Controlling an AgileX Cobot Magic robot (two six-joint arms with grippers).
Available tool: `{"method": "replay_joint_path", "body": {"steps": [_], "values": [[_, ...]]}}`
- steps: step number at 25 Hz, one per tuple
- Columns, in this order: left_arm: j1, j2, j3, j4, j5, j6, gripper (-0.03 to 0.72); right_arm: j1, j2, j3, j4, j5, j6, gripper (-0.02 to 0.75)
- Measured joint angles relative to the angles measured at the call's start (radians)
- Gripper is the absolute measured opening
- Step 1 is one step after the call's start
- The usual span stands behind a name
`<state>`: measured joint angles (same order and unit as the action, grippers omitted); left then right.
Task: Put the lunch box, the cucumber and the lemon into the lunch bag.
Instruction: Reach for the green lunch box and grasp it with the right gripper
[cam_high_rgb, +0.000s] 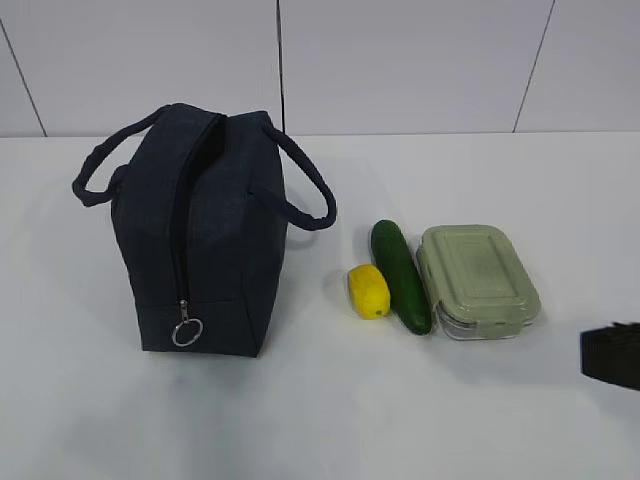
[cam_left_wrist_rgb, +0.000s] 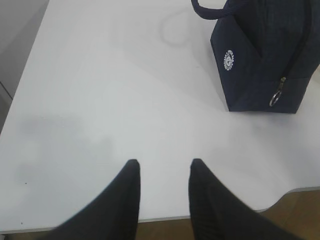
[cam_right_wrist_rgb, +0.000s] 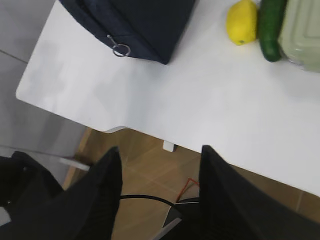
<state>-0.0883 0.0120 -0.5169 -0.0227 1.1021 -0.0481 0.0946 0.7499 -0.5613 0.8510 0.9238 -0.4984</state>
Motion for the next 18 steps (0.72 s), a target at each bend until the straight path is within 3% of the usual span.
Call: {"method": "replay_joint_path", "body": {"steps": [5,11,18], "values": [[0.0,0.0,0.0,0.0,0.0,0.0,0.237,0.0,0.263,-0.126,0.151,0.086,-0.173,0.386],[0.0,0.0,0.0,0.0,0.0,0.0,0.237,-0.027,0.504,-0.291,0.192,0.204,-0.249,0.386],[0.0,0.0,0.0,0.0,0.0,0.0,0.237,-0.252,0.675,-0.409,0.204,0.271,-0.312,0.386]]}}
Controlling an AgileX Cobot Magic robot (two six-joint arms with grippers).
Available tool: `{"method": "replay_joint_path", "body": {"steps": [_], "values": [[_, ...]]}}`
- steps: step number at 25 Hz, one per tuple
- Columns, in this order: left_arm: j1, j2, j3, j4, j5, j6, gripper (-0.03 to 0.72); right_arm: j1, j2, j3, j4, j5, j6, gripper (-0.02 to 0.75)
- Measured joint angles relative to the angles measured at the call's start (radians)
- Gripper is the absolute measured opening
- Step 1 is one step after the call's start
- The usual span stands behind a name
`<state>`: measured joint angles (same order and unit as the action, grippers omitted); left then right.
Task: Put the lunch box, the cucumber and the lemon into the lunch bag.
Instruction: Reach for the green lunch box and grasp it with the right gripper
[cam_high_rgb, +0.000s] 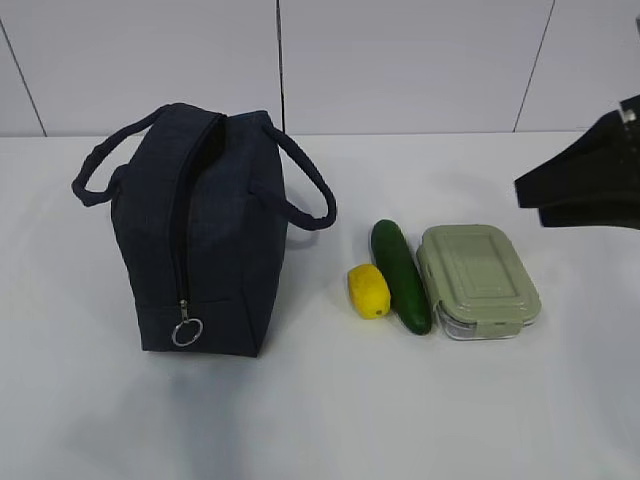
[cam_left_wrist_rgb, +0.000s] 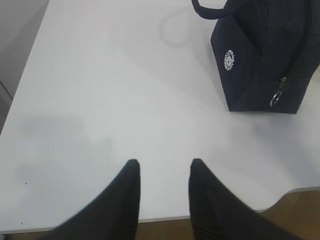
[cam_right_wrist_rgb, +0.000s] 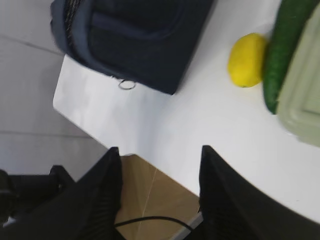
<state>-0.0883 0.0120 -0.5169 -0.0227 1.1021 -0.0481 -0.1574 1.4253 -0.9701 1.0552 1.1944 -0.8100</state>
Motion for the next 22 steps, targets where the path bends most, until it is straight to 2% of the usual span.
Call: {"method": "replay_joint_path", "body": {"steps": [3,7,17,22], "values": [[0.0,0.0,0.0,0.0,0.0,0.0,0.237,-0.117,0.04,-0.005,0.022,0.0,-0.034,0.386],[0.0,0.0,0.0,0.0,0.0,0.0,0.237,-0.195,0.109,-0.005,0.028,0.0,-0.076,0.386],[0.0,0.0,0.0,0.0,0.0,0.0,0.236,-0.207,0.399,-0.144,-0.059,-0.002,-0.168,0.386],[0.0,0.0,0.0,0.0,0.0,0.0,0.236,-0.207,0.524,-0.205,-0.061,-0.006,-0.264,0.39]]}}
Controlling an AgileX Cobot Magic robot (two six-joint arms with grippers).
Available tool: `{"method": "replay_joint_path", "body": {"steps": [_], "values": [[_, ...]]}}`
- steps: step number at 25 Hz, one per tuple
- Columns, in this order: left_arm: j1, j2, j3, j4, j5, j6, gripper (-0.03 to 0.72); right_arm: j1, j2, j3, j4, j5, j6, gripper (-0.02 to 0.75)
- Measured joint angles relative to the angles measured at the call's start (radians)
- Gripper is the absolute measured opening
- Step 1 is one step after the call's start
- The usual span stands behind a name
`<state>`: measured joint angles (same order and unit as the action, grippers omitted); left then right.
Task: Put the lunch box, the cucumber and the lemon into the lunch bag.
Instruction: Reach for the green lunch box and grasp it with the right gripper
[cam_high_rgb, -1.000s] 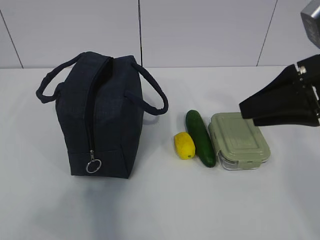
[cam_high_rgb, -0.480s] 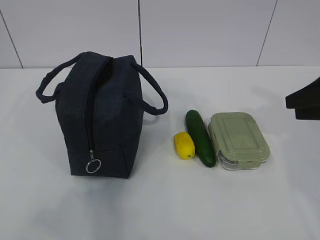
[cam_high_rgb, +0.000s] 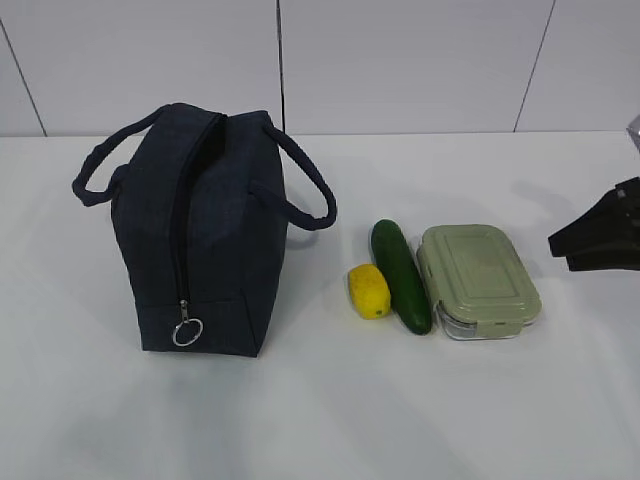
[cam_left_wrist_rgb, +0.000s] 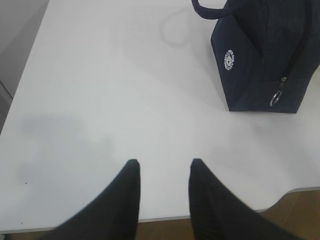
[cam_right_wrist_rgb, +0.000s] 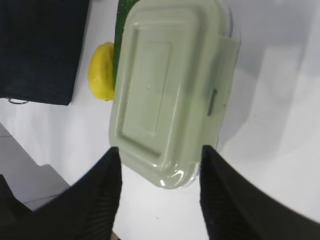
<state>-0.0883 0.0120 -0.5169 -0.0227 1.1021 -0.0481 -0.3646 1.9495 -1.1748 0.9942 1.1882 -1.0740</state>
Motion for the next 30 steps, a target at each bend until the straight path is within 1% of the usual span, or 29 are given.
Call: {"method": "replay_joint_path", "body": {"steps": [3,5,7,9,14,19,25,30], "values": [[0.0,0.0,0.0,0.0,0.0,0.0,0.236,0.0,0.038,-0.008,0.041,-0.003,-0.083,0.445],[0.0,0.0,0.0,0.0,0.0,0.0,0.236,0.0,0.052,-0.008,0.095,-0.004,-0.128,0.523],[0.0,0.0,0.0,0.0,0.0,0.0,0.236,0.0,0.056,-0.009,0.125,-0.004,-0.147,0.601],[0.0,0.0,0.0,0.0,0.0,0.0,0.236,0.0,0.06,-0.009,0.138,-0.006,-0.168,0.65],[0.0,0.0,0.0,0.0,0.0,0.0,0.236,0.007,0.093,-0.031,0.159,-0.006,-0.194,0.672],[0.0,0.0,0.0,0.0,0.0,0.0,0.236,0.044,0.184,-0.068,0.162,-0.012,-0.194,0.673],[0.0,0.0,0.0,0.0,0.0,0.0,0.236,0.086,0.252,-0.124,0.127,-0.015,-0.168,0.673],[0.0,0.0,0.0,0.0,0.0,0.0,0.236,0.092,0.28,-0.131,0.118,-0.015,-0.157,0.673]]}}
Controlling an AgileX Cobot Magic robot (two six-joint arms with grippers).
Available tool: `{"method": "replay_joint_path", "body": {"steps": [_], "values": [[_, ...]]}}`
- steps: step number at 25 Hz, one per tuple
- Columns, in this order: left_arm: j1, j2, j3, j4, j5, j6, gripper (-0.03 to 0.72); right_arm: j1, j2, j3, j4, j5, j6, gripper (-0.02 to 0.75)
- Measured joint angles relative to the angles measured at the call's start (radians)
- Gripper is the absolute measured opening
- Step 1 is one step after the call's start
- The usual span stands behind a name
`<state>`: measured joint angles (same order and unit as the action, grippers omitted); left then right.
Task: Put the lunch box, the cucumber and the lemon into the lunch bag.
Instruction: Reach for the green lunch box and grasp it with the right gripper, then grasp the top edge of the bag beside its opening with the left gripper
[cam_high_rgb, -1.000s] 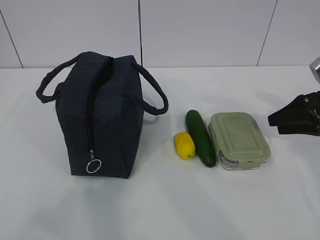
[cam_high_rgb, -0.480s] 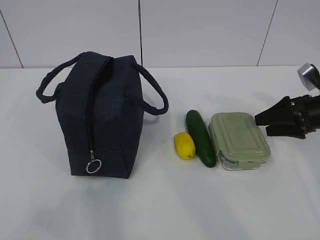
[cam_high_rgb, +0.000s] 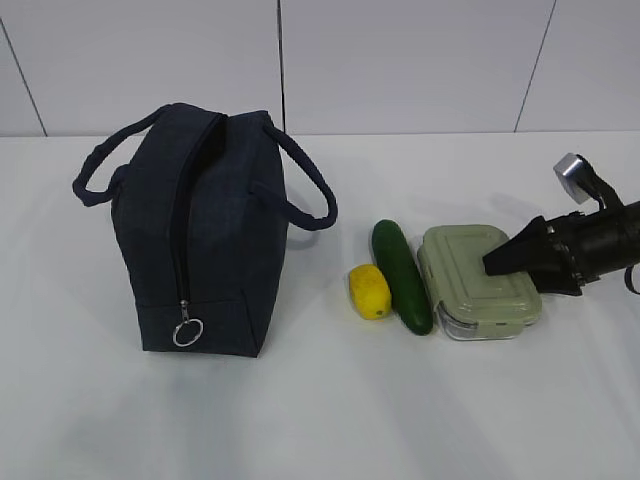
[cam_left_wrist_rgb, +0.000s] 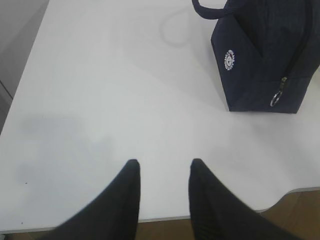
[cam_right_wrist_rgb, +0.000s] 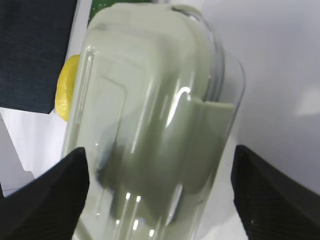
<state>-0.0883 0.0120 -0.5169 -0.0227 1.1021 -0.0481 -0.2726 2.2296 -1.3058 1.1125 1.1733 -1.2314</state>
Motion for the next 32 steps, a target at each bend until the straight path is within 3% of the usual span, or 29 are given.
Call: {"method": "replay_joint_path", "body": {"steps": [15,26,32], "values": [[0.0,0.0,0.0,0.0,0.0,0.0,0.236,0.0,0.041,-0.006,0.035,0.021,0.009,0.658],[0.0,0.0,0.0,0.0,0.0,0.0,0.236,0.005,0.041,-0.006,0.044,0.027,0.023,0.568],[0.0,0.0,0.0,0.0,0.0,0.0,0.236,0.005,0.041,-0.006,0.051,0.042,0.026,0.459]]}}
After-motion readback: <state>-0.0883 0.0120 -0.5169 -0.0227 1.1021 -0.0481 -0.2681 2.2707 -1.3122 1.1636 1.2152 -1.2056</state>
